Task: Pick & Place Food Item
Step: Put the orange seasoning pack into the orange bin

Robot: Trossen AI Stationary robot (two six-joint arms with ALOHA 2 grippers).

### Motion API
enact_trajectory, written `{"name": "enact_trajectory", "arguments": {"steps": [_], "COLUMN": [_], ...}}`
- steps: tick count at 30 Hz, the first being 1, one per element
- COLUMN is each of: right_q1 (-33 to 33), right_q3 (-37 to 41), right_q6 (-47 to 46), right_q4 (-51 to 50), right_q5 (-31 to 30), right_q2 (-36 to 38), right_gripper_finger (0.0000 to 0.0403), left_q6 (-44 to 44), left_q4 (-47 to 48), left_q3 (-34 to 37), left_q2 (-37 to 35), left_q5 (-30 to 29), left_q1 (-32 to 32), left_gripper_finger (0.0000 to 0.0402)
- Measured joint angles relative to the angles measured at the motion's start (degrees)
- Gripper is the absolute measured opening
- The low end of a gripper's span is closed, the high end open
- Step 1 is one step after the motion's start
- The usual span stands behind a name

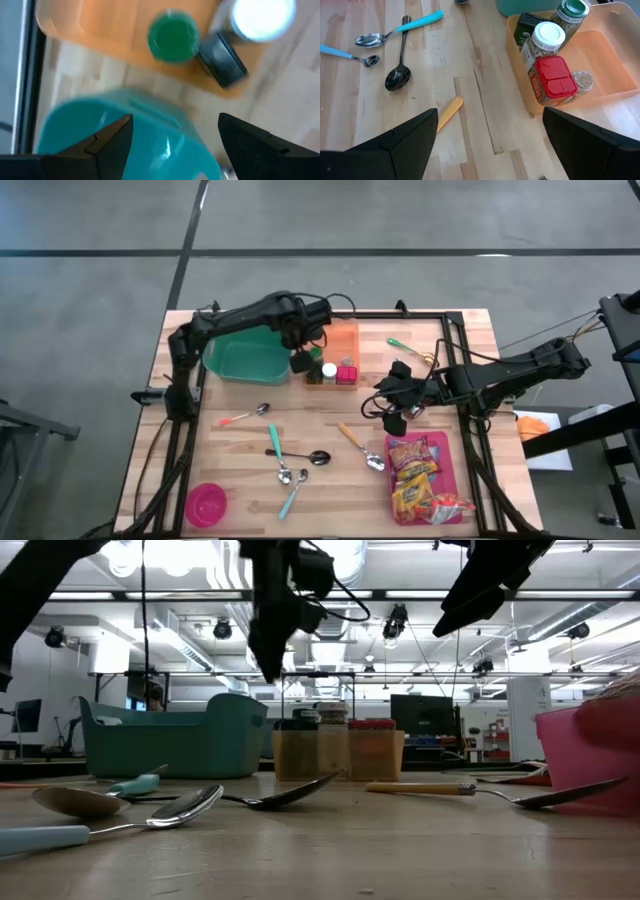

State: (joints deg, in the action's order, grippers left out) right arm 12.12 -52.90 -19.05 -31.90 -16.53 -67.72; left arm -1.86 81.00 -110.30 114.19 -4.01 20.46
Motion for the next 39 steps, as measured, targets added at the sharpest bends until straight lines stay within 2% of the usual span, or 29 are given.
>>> {"name": "enact_trajectory", "arguments": {"steps": [9,18,21,23,28,30,35,39], "right_q1": [0.0,0.0,0.0,0.0,0.0,0.0,0.0,0.0], "right_q3": [0.0,0.0,0.0,0.0,0.0,0.0,0.0,0.0], "right_q6": [0.0,0.0,0.0,1.0,5.8,7.2,7.7,6.7], "right_q4": [-0.1,-0.6,-1.3,-2.3,-2.8,-2.8,-2.6,-2.1], "right_q5": [0.1,0.5,1.6,5.5,22.6,27.3,28.0,24.9], "right_q2": [0.0,0.0,0.0,0.0,0.0,0.0,0.0,0.0], "right_gripper_finger": [0.0357,0.0357,0.0357,0.0357,0.0357,0.0357,0.0357,0.0357], "left_q6": [8.1,8.4,10.2,11.7,13.7,14.5,15.5,15.4], "left_q4": [6.6,8.2,7.4,6.1,2.7,0.7,-5.7,-12.1], "left_q3": [0.1,2.0,5.3,8.3,17.5,21.1,29.9,36.8], "left_q2": [-4.6,-6.5,-6.6,-6.6,-7.3,-8.2,-11.1,-14.9], "left_q5": [0.2,-0.3,-0.5,-0.5,-0.5,-0.5,-0.5,-0.5], "left_q1": [-9.5,-22.6,-26.3,-28.6,-33.6,-35.2,-37.0,-37.1], "left_gripper_finger": [0.0294,0.0294,0.0294,0.0294,0.0294,0.0294,0.0294,0.0294]}}
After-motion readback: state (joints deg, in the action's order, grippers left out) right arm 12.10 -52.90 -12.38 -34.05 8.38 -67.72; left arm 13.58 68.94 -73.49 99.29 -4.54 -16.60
